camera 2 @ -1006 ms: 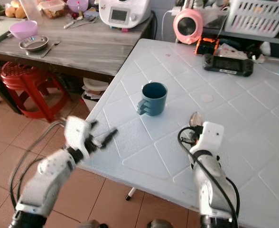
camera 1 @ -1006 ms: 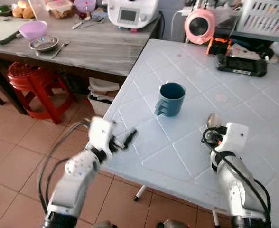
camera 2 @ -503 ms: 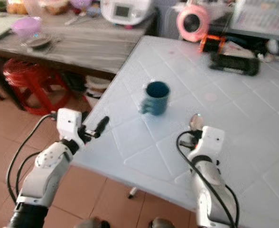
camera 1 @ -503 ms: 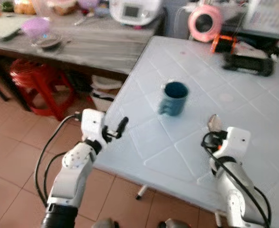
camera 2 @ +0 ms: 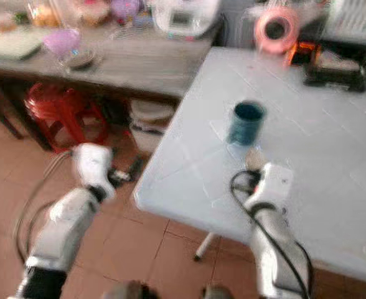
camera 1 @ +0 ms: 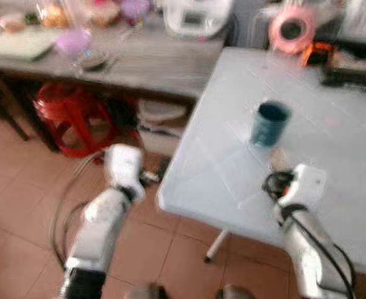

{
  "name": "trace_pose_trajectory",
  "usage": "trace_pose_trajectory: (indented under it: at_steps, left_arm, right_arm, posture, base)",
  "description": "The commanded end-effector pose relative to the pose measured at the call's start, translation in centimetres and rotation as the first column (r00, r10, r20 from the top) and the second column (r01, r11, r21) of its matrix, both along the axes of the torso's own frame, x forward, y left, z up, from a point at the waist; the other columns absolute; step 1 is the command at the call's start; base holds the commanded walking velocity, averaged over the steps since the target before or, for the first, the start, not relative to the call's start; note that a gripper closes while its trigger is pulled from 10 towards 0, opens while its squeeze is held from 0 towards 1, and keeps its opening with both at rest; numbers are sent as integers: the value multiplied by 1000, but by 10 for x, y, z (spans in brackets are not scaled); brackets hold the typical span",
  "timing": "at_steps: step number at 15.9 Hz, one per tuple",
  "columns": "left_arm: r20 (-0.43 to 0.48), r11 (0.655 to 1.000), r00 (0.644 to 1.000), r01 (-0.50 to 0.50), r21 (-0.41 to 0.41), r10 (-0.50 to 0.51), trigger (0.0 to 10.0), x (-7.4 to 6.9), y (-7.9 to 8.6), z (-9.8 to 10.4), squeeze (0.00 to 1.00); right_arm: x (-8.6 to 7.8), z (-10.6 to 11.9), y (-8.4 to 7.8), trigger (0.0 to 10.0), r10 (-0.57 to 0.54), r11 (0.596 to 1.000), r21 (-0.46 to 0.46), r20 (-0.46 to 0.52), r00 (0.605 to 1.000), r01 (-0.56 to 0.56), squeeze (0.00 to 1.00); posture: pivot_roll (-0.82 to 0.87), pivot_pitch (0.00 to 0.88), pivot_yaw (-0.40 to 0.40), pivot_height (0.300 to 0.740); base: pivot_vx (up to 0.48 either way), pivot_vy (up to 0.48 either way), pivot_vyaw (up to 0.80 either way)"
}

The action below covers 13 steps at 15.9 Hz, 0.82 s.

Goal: Setting the table

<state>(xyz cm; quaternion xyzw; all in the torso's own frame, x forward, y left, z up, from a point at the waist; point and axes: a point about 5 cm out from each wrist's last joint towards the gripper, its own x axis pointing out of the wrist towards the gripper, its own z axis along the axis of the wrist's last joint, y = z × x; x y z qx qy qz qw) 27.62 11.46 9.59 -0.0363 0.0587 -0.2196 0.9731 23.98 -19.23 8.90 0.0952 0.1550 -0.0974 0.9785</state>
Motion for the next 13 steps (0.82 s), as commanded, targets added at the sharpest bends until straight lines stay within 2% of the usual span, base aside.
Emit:
trace_pose_trajectory:
  at_steps: [1,3,7,9,11,13]
  left_arm:
    - [27,999,999,-29,12,29,10000,3,11,4,0]
    - [-7,1000,1000,-11,6,11,10000,2,9,1,0]
    - [26,1000,1000,4,5,-4,10000,3,7,3,0]
    - [66,1000,998,-8,16,7,10000,4,11,5,0]
    - [62,999,997,-40,0,40,10000,5,14,5,0]
    - [74,1000,997,-24,3,24,10000,6,12,6,0]
  right_arm:
    - [-3,-9,7,10000,9,1000,27,-46,999,-8,0]
    - [-3,-9,8,10000,10,1000,29,-46,999,-8,0]
    - [0,-8,9,10000,4,1000,30,-35,999,-3,0]
    - [8,-2,5,10000,-29,999,15,9,1000,29,0]
    - [12,1,3,10000,-38,999,5,21,999,38,0]
    - [14,2,3,10000,-30,1000,-1,33,999,30,0]
  posture:
    - [-51,5,45,740]
    - [-52,2,44,740]
    - [-49,0,42,740]
    - [-49,0,47,740]
    - [-48,0,50,740]
    - [-48,0,51,740]
  base:
    - [0,480,0]
    - [0,480,0]
    - [0,480,0]
    - [0,480,0]
    - [0,480,0]
    - [0,480,0]
